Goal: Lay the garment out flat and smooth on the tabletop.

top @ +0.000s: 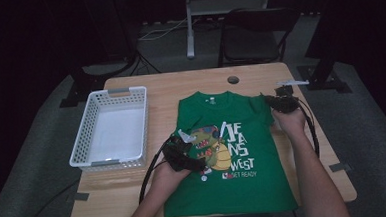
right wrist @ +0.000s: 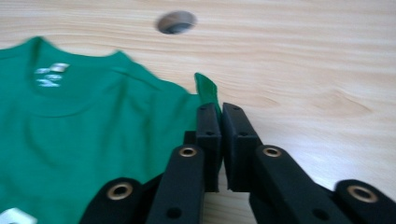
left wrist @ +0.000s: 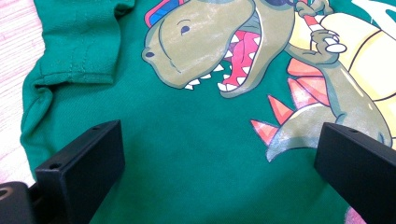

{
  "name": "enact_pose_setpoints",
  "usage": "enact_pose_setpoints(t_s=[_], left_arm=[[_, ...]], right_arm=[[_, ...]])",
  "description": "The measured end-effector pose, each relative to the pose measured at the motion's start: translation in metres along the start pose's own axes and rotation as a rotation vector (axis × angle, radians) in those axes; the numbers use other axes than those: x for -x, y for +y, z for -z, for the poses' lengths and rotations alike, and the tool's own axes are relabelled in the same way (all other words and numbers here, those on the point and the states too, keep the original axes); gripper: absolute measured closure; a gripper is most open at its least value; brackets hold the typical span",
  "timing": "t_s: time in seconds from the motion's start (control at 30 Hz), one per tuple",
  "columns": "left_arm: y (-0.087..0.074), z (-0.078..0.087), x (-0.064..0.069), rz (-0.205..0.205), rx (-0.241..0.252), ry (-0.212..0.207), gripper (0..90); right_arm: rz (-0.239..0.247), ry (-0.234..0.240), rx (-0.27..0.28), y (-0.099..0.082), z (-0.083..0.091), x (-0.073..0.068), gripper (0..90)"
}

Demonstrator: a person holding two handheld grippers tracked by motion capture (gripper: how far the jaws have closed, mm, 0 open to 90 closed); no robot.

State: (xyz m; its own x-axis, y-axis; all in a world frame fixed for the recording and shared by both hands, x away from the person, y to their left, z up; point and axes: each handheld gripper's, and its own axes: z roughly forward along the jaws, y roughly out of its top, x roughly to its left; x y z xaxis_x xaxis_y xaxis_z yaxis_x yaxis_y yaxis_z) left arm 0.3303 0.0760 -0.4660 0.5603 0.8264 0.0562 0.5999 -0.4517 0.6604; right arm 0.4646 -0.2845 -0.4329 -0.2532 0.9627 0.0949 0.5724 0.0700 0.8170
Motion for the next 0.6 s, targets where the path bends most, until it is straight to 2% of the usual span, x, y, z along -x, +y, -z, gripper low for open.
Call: enact_pose_setpoints(t_s=[0.03, 0.07, 0.13, 0.17, 0.2, 0.27, 0.3, 0.33, 0.4, 0.6], left_arm=[[0.0, 0.0, 0.0, 0.0, 0.0, 0.0, 2.9], [0.0, 0.0, 0.0, 0.0, 0.0, 0.001, 3.0], [0.0, 0.0, 0.0, 0.001, 0.0, 0.001, 3.0], [0.0, 0.0, 0.0, 0.001, 0.0, 0.001, 3.0], [0.0, 0.0, 0.0, 0.002, 0.0, 0.001, 3.0], [0.0, 0.0, 0.0, 0.002, -0.001, 0.002, 3.0], [0.0, 0.0, 0.0, 0.002, 0.0, 0.002, 2.9], [0.0, 0.0, 0.0, 0.003, 0.0, 0.002, 2.9], [0.0, 0.0, 0.0, 0.005, 0.0, 0.002, 2.9], [0.0, 0.0, 0.001, 0.008, -0.001, 0.003, 3.0]], right_arm=[[-0.019, -0.018, -0.003, -0.001, 0.0, 0.003, 80.0], [-0.047, -0.029, -0.01, -0.002, -0.001, 0.005, 69.6], [-0.079, -0.101, -0.039, -0.003, -0.004, 0.007, 46.4], [-0.086, -0.132, -0.039, -0.003, -0.004, 0.008, 41.7], [-0.094, -0.131, -0.038, -0.004, -0.003, 0.009, 40.3], [-0.099, -0.142, -0.034, -0.005, -0.001, 0.008, 28.7], [-0.094, -0.167, -0.024, -0.006, 0.0, 0.006, 23.7], [-0.079, -0.195, -0.013, -0.006, 0.001, 0.003, 21.8], [-0.07, -0.21, 0.025, -0.009, 0.004, -0.001, 21.2], [-0.029, -0.243, -0.065, -0.015, -0.008, -0.005, 21.2]])
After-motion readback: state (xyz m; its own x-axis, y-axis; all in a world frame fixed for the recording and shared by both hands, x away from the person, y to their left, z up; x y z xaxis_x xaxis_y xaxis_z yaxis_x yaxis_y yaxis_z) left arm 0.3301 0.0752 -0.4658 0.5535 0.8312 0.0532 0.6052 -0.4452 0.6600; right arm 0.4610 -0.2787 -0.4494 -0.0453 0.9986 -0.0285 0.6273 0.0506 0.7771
